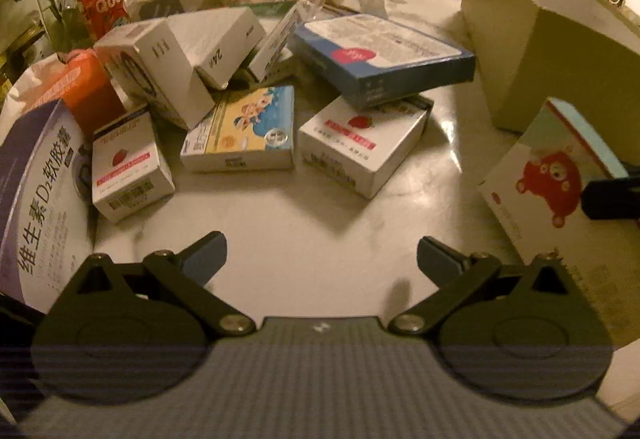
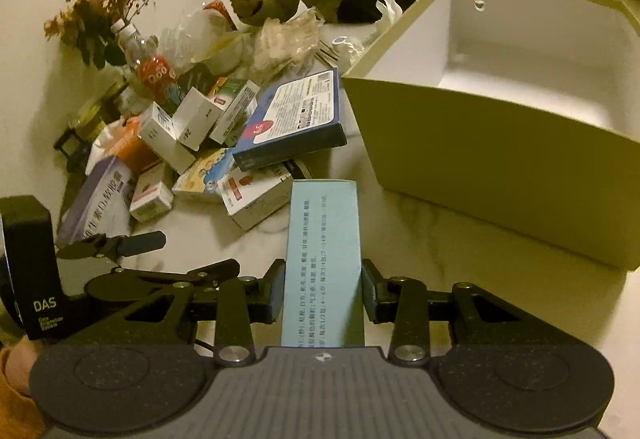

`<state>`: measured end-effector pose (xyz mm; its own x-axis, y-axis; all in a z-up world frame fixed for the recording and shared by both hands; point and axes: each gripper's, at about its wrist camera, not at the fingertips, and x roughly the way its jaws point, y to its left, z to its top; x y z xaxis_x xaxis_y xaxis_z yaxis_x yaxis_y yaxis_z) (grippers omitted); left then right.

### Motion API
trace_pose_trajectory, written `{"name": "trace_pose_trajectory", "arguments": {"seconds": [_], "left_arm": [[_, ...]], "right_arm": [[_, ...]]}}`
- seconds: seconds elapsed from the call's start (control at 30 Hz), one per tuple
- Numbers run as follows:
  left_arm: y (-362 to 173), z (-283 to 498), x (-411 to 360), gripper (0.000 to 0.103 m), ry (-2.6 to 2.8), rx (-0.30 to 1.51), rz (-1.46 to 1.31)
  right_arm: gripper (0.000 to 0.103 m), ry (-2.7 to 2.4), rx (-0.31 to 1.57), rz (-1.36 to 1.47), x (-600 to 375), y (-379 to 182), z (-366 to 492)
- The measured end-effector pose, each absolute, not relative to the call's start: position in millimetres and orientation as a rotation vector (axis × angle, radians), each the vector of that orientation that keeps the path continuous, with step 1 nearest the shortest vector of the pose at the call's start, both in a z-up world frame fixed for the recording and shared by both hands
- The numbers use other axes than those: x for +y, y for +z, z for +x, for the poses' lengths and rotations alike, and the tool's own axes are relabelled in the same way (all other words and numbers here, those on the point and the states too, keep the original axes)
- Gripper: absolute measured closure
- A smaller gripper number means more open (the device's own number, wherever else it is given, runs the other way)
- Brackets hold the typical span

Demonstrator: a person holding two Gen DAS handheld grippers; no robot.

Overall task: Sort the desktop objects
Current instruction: 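Carry the light-blue box with the right gripper over the deep beige box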

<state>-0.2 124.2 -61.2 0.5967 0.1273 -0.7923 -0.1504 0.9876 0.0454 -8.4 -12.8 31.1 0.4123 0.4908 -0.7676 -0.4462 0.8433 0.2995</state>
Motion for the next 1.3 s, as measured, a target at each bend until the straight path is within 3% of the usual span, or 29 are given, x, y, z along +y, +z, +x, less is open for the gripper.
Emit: {"name": "trace_pose_trajectory", "arguments": {"seconds": [0.47, 1.3], "left_arm": [[-69.6, 0.1, 130.4, 0.000, 0.154, 0.936, -0.101], [-64.9, 1.6, 126.1, 0.000, 0.089, 0.907, -0.170]], "right_arm": [[0.062, 0.586, 0.914, -0.157, 14.2, 36.5, -24.5], [0.062, 0.498, 0.747, 0.074, -63.0, 149.4, 2.5]]}}
